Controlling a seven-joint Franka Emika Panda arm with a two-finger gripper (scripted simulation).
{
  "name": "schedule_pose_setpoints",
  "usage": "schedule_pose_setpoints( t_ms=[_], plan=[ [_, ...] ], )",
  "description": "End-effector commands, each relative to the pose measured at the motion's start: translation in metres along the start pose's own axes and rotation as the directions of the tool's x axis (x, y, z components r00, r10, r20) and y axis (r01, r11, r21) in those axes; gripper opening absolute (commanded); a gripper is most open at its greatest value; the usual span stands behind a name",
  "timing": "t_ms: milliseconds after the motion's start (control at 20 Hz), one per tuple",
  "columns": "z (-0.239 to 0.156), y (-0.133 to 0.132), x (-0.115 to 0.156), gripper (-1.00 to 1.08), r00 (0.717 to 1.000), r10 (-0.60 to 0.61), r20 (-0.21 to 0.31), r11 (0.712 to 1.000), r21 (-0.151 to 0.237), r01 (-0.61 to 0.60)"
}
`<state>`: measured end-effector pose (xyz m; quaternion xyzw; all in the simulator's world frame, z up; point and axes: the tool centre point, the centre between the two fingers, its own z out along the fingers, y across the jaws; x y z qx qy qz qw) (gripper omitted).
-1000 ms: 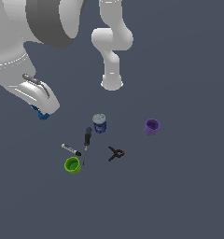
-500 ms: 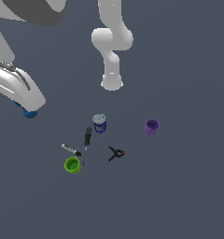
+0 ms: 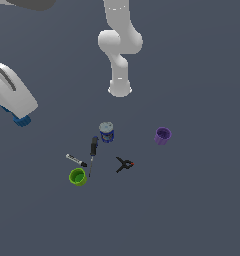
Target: Pick up a designated object from a clutter of objects.
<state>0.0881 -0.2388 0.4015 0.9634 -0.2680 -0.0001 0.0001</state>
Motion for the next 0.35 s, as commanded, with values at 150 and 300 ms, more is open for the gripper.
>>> schedule_pose_setpoints(
  t_ms=[150, 300],
  plan=[
    [-0.0052, -0.0012, 0.0039, -1.00, 1.000, 0.000, 0.000, 1.000, 0.000, 0.000],
    [-0.0057, -0.0014, 0.0044, -1.00, 1.000, 0.000, 0.000, 1.000, 0.000, 0.000]
  ],
)
